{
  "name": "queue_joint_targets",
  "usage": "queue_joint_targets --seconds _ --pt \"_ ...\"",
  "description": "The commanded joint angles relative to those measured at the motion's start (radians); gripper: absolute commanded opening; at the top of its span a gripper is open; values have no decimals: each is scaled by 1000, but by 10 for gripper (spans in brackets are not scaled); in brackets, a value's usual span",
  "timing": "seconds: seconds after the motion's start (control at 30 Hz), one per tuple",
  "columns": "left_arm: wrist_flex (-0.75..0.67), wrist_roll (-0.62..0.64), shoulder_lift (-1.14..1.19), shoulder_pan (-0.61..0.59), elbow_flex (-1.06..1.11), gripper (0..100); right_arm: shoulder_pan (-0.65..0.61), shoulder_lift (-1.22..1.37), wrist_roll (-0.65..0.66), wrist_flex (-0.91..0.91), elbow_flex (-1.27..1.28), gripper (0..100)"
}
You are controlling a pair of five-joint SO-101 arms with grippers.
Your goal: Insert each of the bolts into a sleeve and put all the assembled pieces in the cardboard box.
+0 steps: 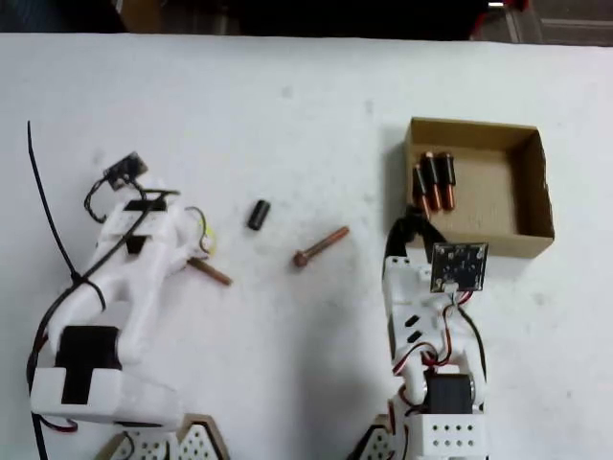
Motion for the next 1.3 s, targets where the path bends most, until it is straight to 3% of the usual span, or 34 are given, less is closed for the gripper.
queue_joint_targets --seconds 0.0,0.37,0.6,0.97,1.27 --pt "-25 14 -4 -10 -5 206 15 -4 -2 -1 8 17" --pt "-18 14 -4 -10 -5 204 15 -4 -2 -1 8 17" --pt "-23 14 -4 -10 -6 17 15 -4 -2 -1 8 17" --pt "-21 2 -4 -8 -8 64 15 -4 -2 -1 8 17" --pt "-21 -356 -10 -5 -43 64 15 -4 -2 -1 8 17"
